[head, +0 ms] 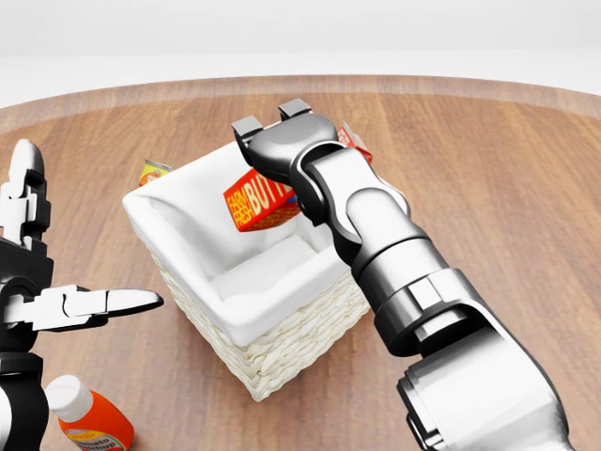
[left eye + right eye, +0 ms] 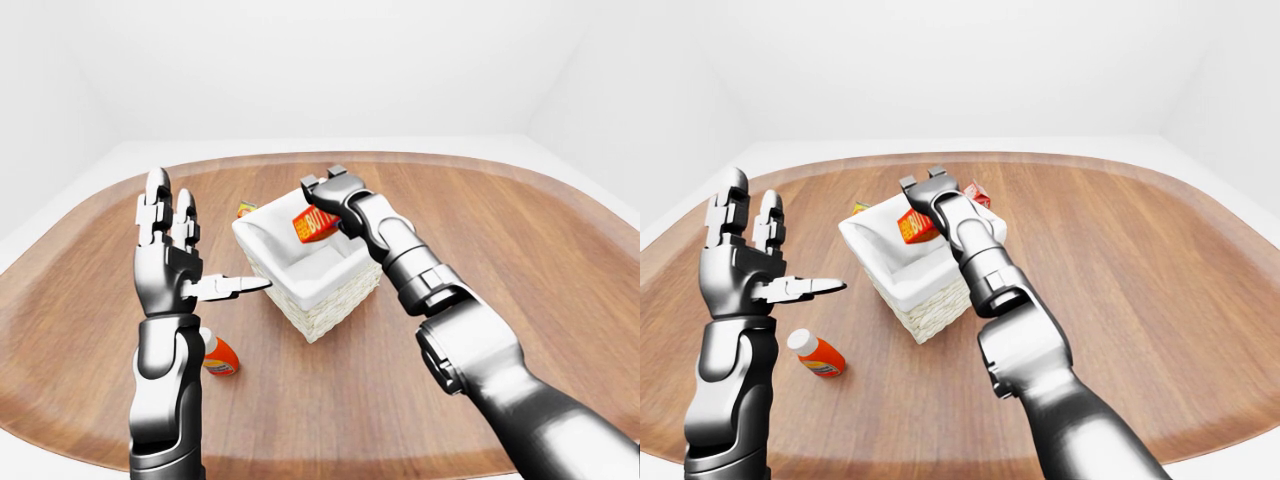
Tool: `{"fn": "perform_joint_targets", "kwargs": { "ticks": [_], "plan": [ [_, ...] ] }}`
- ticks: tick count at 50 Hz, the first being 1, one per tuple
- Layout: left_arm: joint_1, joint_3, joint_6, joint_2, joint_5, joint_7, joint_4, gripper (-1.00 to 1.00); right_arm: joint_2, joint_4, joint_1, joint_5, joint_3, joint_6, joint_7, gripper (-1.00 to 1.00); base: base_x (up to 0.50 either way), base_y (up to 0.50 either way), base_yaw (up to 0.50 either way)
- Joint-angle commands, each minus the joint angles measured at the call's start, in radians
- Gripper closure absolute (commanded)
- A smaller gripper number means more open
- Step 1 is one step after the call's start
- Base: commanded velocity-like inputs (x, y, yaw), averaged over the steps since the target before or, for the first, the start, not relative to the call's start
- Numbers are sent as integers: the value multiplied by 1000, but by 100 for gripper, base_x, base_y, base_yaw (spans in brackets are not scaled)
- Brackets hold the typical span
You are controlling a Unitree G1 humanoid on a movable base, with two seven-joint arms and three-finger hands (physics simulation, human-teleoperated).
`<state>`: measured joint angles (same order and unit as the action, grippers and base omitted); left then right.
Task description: Pick up the butter and put it in the basket.
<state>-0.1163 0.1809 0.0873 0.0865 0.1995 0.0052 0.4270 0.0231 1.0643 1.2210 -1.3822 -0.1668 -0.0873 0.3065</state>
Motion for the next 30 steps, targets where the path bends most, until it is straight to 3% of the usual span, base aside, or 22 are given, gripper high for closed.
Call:
{"fn": "perform_joint_targets", "kwargs": {
  "ticks": [1, 14, 17, 20, 22, 24, 26, 30],
  "plan": [
    [-2, 2, 0, 2, 6, 2, 0, -100, -5, -33, -2, -9, 17, 0, -9, 100, 0, 0, 0],
    [0, 1, 0, 1, 6, 3, 1, -100, -11, -43, -13, -23, 13, 0, 1, 98, 0, 0, 0],
    [0, 1, 0, 1, 6, 3, 0, -100, -12, -49, -15, -24, 13, 0, 6, 51, 0, 0, 0],
    [-1, 2, 0, 2, 7, 3, -1, -100, -13, -51, -16, -26, 13, 0, 9, 23, 0, 0, 0],
    [-1, 2, 0, 2, 7, 3, -1, -100, -14, -50, -14, -28, 12, 0, 11, -25, 0, 0, 0],
    [-1, 2, 0, 2, 8, 3, 0, -100, -14, -50, -14, -29, 13, 0, 12, -50, 0, 0, 0],
    [-2, 3, 0, 2, 8, 3, -1, -100, -15, -48, -10, -30, 13, 0, 12, -93, 0, 0, 0],
    [-2, 3, 0, 2, 10, 4, 3, -100, -17, -47, -8, -29, 14, 0, 14, -100, 0, 0, 0]
  ]
}}
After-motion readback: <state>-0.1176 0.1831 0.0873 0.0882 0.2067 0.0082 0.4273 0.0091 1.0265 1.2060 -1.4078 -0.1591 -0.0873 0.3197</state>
